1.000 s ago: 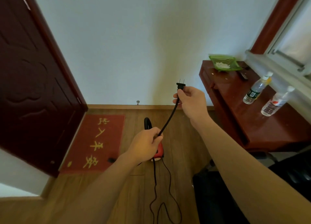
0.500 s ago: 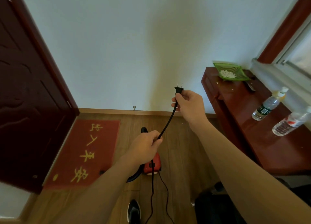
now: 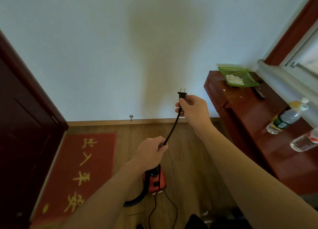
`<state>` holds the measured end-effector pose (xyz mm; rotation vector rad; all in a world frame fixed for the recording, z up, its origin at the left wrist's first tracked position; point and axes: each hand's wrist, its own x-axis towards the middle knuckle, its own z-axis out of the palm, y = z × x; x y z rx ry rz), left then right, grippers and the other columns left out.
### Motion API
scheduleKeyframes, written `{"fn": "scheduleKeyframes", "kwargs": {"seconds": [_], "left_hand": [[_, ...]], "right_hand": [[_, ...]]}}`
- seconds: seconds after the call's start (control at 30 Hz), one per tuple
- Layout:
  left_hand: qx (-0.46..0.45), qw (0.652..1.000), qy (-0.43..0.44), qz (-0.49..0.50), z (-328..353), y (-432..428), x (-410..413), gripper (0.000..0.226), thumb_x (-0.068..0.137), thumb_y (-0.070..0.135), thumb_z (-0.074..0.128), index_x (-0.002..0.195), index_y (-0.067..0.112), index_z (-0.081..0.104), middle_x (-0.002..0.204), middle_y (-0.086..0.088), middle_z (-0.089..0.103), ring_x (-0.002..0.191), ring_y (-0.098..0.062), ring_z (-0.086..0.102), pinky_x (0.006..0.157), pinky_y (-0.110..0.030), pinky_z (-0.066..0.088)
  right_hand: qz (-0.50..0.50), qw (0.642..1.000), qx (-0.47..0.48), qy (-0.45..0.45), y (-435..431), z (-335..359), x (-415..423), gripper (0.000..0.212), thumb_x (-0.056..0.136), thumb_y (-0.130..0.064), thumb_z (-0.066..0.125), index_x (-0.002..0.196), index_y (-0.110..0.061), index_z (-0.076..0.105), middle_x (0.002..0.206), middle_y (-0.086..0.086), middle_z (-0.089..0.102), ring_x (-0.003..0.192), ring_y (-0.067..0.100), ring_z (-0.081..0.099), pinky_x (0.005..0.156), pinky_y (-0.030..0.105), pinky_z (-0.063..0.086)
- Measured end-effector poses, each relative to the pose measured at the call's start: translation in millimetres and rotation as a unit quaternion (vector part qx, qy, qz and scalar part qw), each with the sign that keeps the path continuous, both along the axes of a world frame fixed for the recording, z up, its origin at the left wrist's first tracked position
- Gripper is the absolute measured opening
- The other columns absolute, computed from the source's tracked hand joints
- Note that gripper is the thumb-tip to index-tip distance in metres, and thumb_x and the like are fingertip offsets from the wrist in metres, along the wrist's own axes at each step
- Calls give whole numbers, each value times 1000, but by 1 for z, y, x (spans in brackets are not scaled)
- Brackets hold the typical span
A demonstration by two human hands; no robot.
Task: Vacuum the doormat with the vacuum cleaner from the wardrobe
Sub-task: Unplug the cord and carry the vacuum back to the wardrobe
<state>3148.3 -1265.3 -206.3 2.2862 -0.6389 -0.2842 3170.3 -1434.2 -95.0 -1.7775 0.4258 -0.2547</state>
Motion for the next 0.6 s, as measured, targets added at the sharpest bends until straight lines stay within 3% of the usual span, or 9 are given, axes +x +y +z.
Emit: {"fn": "scheduleKeyframes", "kwargs": {"seconds": [0.23,0.6], "left_hand": [[8,1000,19,1,-15,-14,28,9,103,31,54,99,28,61,78,9,66,71,-8,66,72,-35,59],[-9,991,89,102,-48,-53,60,14,103,28,55,91,28,62,78,4,68,71,-14,68,71,-46,59]], "right_hand": [[14,1000,-7,25,-14,-15,33,20,102,-20,56,121,-16,61,95,-2,73,82,11,72,77,25,59],[129,990,2,56,-43,-58,109,11,103,-18,55,108,-18,64,91,1,74,80,17,72,84,41,59]]}}
